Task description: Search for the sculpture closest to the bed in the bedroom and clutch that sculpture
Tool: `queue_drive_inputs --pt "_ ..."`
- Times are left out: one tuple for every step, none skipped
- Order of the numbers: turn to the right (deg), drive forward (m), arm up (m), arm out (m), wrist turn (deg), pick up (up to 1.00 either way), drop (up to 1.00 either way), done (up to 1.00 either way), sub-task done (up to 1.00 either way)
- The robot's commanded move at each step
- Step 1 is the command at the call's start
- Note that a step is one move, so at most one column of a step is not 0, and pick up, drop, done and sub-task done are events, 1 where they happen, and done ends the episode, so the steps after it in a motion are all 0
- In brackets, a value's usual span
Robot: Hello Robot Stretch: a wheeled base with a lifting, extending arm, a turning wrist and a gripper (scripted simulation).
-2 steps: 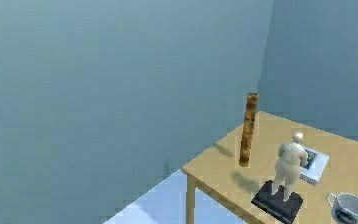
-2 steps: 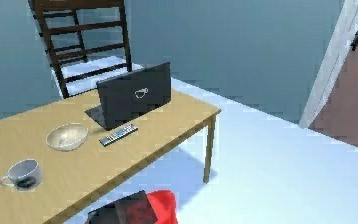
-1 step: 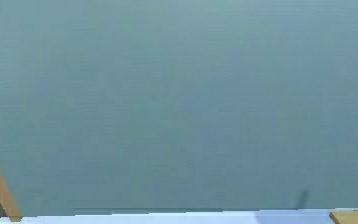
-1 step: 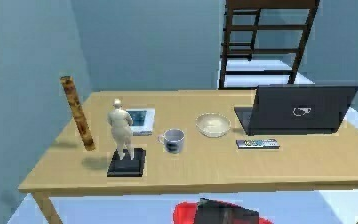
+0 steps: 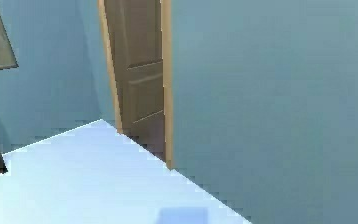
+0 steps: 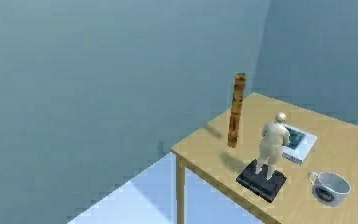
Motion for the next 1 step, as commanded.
queue_drive_inputs --pt "-45.0 0.0 0.0 0.0 0.0 0.0 0.0 0.0 0.0"
